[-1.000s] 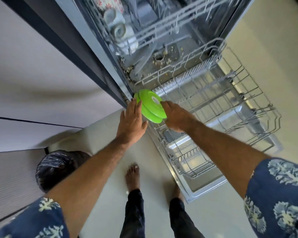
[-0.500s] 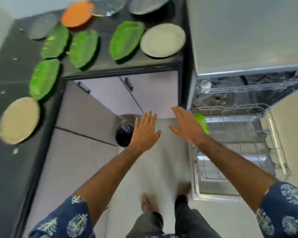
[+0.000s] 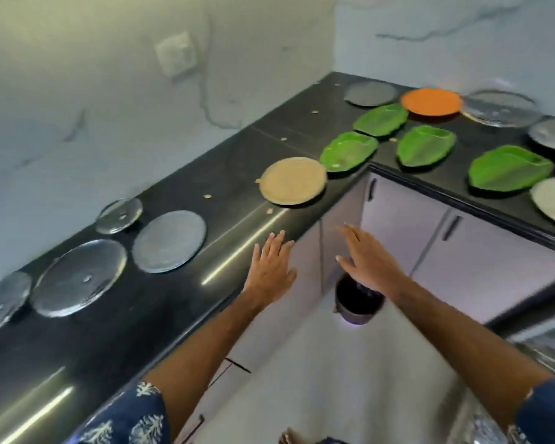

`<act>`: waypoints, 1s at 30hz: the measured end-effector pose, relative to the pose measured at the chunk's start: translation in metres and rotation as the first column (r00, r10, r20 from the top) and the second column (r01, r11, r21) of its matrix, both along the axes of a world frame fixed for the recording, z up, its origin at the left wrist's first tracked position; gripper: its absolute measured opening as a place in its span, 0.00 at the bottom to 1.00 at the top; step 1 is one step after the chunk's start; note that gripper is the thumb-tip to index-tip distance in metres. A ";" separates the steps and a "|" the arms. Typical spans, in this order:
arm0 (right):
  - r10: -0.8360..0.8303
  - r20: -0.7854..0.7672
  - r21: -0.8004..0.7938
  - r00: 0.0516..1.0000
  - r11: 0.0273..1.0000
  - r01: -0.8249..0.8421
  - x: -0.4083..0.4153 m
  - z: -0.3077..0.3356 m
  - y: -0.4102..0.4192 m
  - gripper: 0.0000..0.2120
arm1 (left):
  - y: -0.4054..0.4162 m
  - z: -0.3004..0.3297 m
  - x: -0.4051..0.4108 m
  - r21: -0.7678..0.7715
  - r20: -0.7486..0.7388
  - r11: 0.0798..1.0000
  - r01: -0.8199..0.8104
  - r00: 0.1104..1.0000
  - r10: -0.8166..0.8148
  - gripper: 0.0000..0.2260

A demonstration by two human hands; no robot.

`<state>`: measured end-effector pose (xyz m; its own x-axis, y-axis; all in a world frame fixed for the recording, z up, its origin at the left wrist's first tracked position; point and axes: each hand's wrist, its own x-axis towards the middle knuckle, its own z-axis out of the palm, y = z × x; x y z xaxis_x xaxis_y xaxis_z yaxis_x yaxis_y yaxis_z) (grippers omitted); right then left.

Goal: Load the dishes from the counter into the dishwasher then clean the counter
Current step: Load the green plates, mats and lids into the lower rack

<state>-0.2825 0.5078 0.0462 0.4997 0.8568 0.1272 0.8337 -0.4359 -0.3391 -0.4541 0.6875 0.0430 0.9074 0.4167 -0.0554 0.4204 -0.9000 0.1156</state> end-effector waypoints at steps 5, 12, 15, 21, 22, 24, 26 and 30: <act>0.203 -0.075 0.023 0.976 0.979 -0.201 -0.071 0.013 0.118 0.28 | 0.094 0.001 -0.102 0.017 0.030 0.974 -0.226 0.974 0.225 0.28; 0.355 -0.167 -0.081 0.920 0.925 -0.371 -0.136 0.010 0.224 0.22 | 0.174 -0.013 -0.187 -0.124 -0.018 0.904 -0.410 0.912 0.411 0.27; 0.350 -0.266 -0.136 0.898 0.909 -0.394 -0.144 -0.001 0.257 0.23 | 0.195 -0.021 -0.194 -0.118 -0.080 0.887 -0.446 0.895 0.439 0.28; 0.181 -0.507 -0.190 0.843 0.930 -0.314 -0.143 -0.029 0.293 0.23 | 0.216 -0.040 -0.186 -0.127 -0.220 0.849 -0.512 0.849 0.480 0.30; 0.132 -0.556 -0.187 0.821 0.942 -0.277 -0.141 -0.032 0.297 0.23 | 0.215 -0.044 -0.186 -0.124 -0.237 0.845 -0.520 0.843 0.484 0.29; 0.024 -0.678 -0.176 0.735 0.965 -0.193 -0.136 -0.037 0.305 0.27 | 0.213 -0.054 -0.186 -0.093 -0.225 0.850 -0.518 0.843 0.489 0.28; -0.072 -0.791 -0.156 0.608 0.984 -0.087 -0.130 -0.039 0.318 0.34 | 0.210 -0.060 -0.189 -0.082 -0.135 0.869 -0.489 0.869 0.476 0.24; -0.214 -0.948 -0.156 0.235 0.958 0.241 -0.120 -0.046 0.345 0.33 | 0.199 -0.072 -0.199 -0.110 0.049 0.919 -0.378 0.922 0.385 0.18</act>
